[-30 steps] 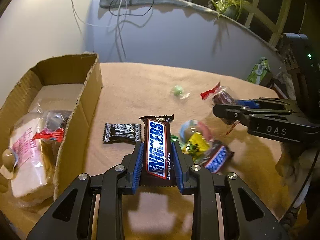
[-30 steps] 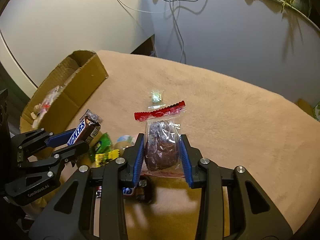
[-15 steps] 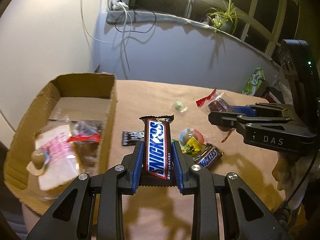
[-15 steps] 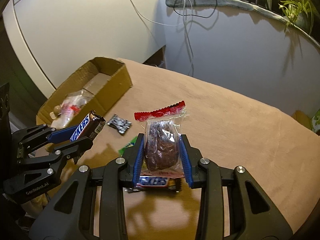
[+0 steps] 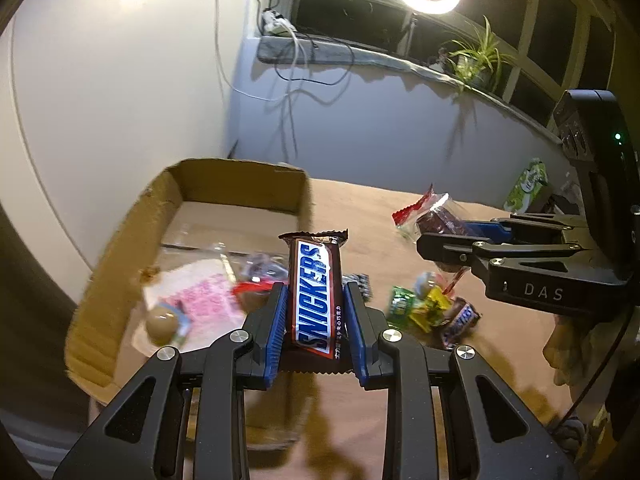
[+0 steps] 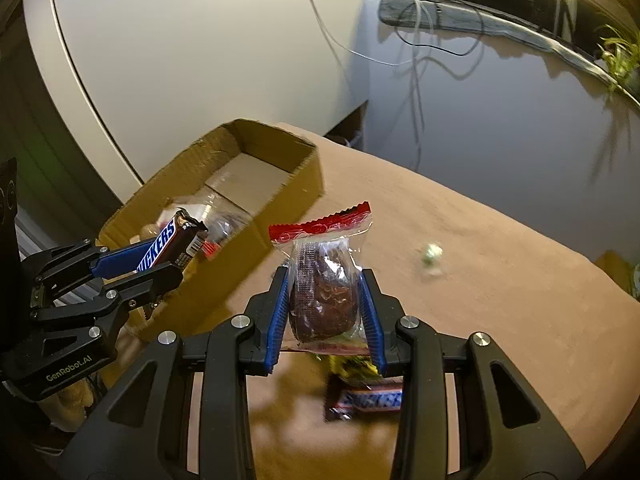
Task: Organize snacks
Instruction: 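Carry the cookie bag and Snickers bar into the box and release both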
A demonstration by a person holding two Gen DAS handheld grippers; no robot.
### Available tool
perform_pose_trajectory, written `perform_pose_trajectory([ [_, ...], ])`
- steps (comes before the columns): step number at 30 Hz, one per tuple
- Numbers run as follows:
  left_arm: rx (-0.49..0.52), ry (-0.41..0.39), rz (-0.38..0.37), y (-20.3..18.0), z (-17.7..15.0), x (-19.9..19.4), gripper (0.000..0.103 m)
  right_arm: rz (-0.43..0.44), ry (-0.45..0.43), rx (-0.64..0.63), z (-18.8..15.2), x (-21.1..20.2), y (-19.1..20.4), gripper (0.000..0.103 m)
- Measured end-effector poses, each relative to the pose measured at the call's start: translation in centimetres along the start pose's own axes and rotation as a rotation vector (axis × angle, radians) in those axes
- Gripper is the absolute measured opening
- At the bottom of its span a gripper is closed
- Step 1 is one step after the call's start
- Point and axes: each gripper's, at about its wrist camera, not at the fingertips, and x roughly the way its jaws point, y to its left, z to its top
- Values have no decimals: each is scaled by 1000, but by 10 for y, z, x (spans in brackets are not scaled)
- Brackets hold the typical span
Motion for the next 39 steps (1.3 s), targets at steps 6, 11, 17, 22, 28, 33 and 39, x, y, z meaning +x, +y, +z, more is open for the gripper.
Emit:
perform_pose_trajectory([
  [6, -20, -3, 20, 22, 6, 1, 27, 22, 8, -30, 16, 17, 20, 36],
  [11, -32, 1, 34, 39, 14, 7, 27, 40, 16, -47, 31, 33, 32, 36],
  [17, -42, 7, 39, 55, 23, 14, 27, 58, 25, -62, 47, 53, 42, 36],
  [22, -50, 8, 46, 66, 29, 20, 27, 71, 33, -67, 58, 67, 47, 36],
  [28, -57, 9, 55, 74, 34, 25, 27, 83, 44, -72, 68, 82, 53, 36],
  [33, -75, 9, 80, 79, 36, 26, 27, 92, 52, -76, 75, 92, 56, 36],
  [39, -88, 12, 91, 84, 37, 28, 27, 98, 61, -83, 78, 101, 58, 36],
])
